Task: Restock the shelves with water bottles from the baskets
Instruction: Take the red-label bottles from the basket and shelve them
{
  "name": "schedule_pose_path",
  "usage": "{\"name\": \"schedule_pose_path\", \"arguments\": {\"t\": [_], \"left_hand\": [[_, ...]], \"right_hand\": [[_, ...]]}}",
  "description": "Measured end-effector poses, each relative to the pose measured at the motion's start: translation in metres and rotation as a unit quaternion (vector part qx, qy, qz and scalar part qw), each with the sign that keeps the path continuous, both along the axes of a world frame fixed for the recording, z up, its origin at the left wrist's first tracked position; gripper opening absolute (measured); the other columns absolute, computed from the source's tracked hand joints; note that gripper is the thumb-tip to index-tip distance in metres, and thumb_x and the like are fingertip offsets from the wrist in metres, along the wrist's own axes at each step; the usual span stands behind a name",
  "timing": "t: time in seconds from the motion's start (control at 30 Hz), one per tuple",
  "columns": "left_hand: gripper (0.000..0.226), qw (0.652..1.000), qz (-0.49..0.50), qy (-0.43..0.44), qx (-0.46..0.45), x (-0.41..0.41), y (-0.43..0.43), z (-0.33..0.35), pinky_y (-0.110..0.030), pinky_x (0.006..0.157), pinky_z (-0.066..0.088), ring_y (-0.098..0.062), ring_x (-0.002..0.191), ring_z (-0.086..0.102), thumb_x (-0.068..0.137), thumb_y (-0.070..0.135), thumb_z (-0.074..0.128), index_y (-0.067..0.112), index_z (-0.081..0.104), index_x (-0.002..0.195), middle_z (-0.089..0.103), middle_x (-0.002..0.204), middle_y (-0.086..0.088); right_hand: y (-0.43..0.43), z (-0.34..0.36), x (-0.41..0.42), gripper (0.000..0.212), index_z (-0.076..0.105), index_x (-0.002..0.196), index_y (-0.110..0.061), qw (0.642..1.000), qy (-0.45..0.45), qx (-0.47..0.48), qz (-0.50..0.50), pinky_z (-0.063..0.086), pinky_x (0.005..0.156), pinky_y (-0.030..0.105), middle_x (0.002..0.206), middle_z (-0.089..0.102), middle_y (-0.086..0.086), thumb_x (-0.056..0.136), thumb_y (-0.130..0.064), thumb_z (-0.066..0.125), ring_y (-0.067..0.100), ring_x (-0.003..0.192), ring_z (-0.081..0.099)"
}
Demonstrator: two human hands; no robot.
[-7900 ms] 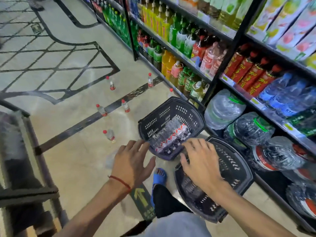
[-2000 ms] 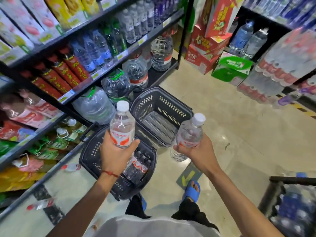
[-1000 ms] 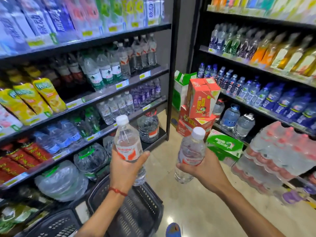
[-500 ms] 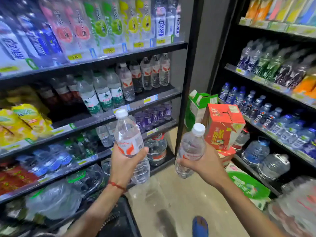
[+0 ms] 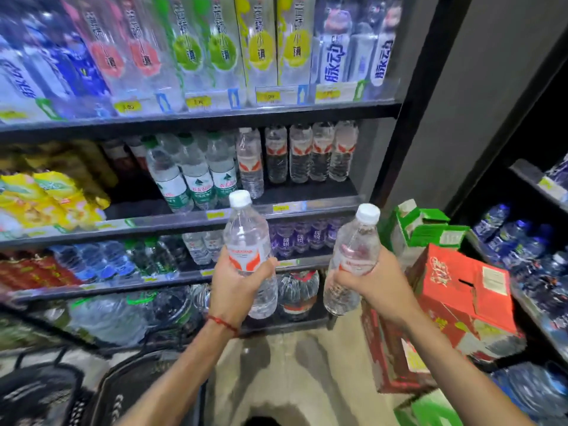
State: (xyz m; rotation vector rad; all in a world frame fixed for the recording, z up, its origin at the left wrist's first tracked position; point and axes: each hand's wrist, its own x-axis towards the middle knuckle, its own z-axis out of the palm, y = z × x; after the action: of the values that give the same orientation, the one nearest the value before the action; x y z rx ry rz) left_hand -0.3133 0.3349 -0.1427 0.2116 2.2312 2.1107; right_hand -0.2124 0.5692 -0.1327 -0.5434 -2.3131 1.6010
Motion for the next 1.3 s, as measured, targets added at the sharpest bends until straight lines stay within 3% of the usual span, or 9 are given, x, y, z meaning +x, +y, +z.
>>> {"name": "schedule_pose_path", "arguments": {"t": [0.13, 0.33, 0.5, 0.6, 0.7, 0.87, 1.03, 1.17, 1.3], "left_hand": [[0.046, 0.996, 0.057, 0.04, -0.055, -0.024, 0.026, 0.003, -0.025, 0.069, 0.053, -0.001, 0.067, 0.065, 0.064, 0.025, 0.095, 0.02, 0.067, 0.1, 0.074, 0.079, 0.01], [0.053, 0.983, 0.058, 0.136, -0.104, -0.069, 0.056, 0.004, -0.021, 0.078, 0.055, 0.001, 0.083, 0.069, 0.063, 0.039, 0.093, 0.029, 0.066, 0.108, 0.073, 0.09, 0.019], [0.051, 0.967, 0.056, 0.222, -0.114, -0.112, 0.076, 0.003, -0.01, 0.081, 0.043, 0.005, 0.094, 0.056, 0.064, 0.033, 0.091, 0.019, 0.067, 0.106, 0.057, 0.104, -0.004], [0.044, 0.958, 0.064, 0.246, -0.132, -0.133, 0.086, 0.006, -0.009, 0.076, 0.039, 0.0, 0.088, 0.054, 0.065, 0.035, 0.091, 0.02, 0.066, 0.098, 0.055, 0.096, -0.005], [0.044, 0.95, 0.088, 0.275, -0.117, -0.148, 0.097, 0.008, -0.018, 0.075, 0.043, -0.014, 0.082, 0.053, 0.068, 0.034, 0.092, 0.023, 0.059, 0.094, 0.053, 0.091, -0.003], [0.057, 0.924, 0.147, 0.335, -0.108, -0.166, 0.121, 0.001, -0.012, 0.086, 0.041, -0.014, 0.093, 0.05, 0.067, 0.024, 0.097, 0.0, 0.064, 0.107, 0.052, 0.101, -0.006], [0.061, 0.937, 0.182, 0.285, -0.09, -0.193, 0.147, -0.017, -0.029, 0.09, 0.052, -0.01, 0.096, 0.051, 0.065, 0.025, 0.098, 0.0, 0.067, 0.112, 0.053, 0.103, -0.006], [0.058, 0.945, 0.212, 0.233, -0.088, -0.211, 0.165, -0.03, -0.02, 0.089, 0.046, 0.001, 0.095, 0.046, 0.066, 0.02, 0.096, 0.001, 0.068, 0.113, 0.054, 0.103, -0.004], [0.059, 0.952, 0.228, 0.186, -0.088, -0.226, 0.175, -0.037, -0.02, 0.095, 0.041, -0.01, 0.099, 0.049, 0.067, 0.023, 0.095, 0.001, 0.068, 0.114, 0.059, 0.112, -0.015]], "right_hand": [[0.026, 0.001, -0.03, 0.056, 0.069, 0.1, -0.022, 1.0, -0.015, 0.013, 0.02, 0.061, 0.086, 0.047, 0.093, 0.079, -0.008, 0.054, -0.045, 0.088, 0.013, 0.087, 0.075], [0.043, 0.001, -0.069, 0.054, 0.067, 0.106, -0.028, 1.0, -0.004, 0.012, 0.015, 0.055, 0.083, 0.031, 0.098, 0.078, -0.014, 0.061, -0.033, 0.096, 0.004, 0.088, 0.073], [0.056, 0.006, -0.091, 0.063, 0.069, 0.111, -0.025, 1.0, 0.004, 0.022, 0.0, 0.059, 0.09, 0.039, 0.102, 0.079, -0.011, 0.057, -0.04, 0.098, 0.009, 0.094, 0.075], [0.066, 0.007, -0.098, 0.056, 0.07, 0.109, -0.022, 1.0, 0.001, 0.017, -0.001, 0.061, 0.091, 0.044, 0.1, 0.079, -0.007, 0.062, -0.032, 0.1, 0.013, 0.094, 0.076], [0.074, 0.006, -0.105, 0.059, 0.071, 0.107, -0.021, 1.0, 0.0, 0.017, -0.001, 0.061, 0.091, 0.045, 0.1, 0.079, -0.005, 0.059, -0.039, 0.099, 0.014, 0.094, 0.076], [0.088, 0.004, -0.114, 0.057, 0.068, 0.11, -0.025, 0.999, -0.003, 0.043, 0.01, 0.06, 0.09, 0.038, 0.102, 0.079, -0.011, 0.063, -0.034, 0.101, 0.007, 0.095, 0.075], [0.099, -0.003, -0.12, 0.056, 0.068, 0.109, -0.027, 0.999, -0.003, 0.051, 0.016, 0.058, 0.085, 0.031, 0.101, 0.078, -0.012, 0.064, -0.035, 0.1, 0.005, 0.094, 0.074], [0.101, -0.006, -0.124, 0.055, 0.066, 0.106, -0.027, 0.998, 0.022, 0.05, 0.014, 0.051, 0.076, 0.012, 0.098, 0.077, -0.018, 0.064, -0.02, 0.1, -0.002, 0.088, 0.073], [0.104, -0.013, -0.131, 0.055, 0.068, 0.109, -0.025, 0.999, 0.023, 0.039, 0.027, 0.055, 0.079, 0.016, 0.1, 0.078, -0.014, 0.065, -0.021, 0.101, 0.002, 0.091, 0.074]]}}
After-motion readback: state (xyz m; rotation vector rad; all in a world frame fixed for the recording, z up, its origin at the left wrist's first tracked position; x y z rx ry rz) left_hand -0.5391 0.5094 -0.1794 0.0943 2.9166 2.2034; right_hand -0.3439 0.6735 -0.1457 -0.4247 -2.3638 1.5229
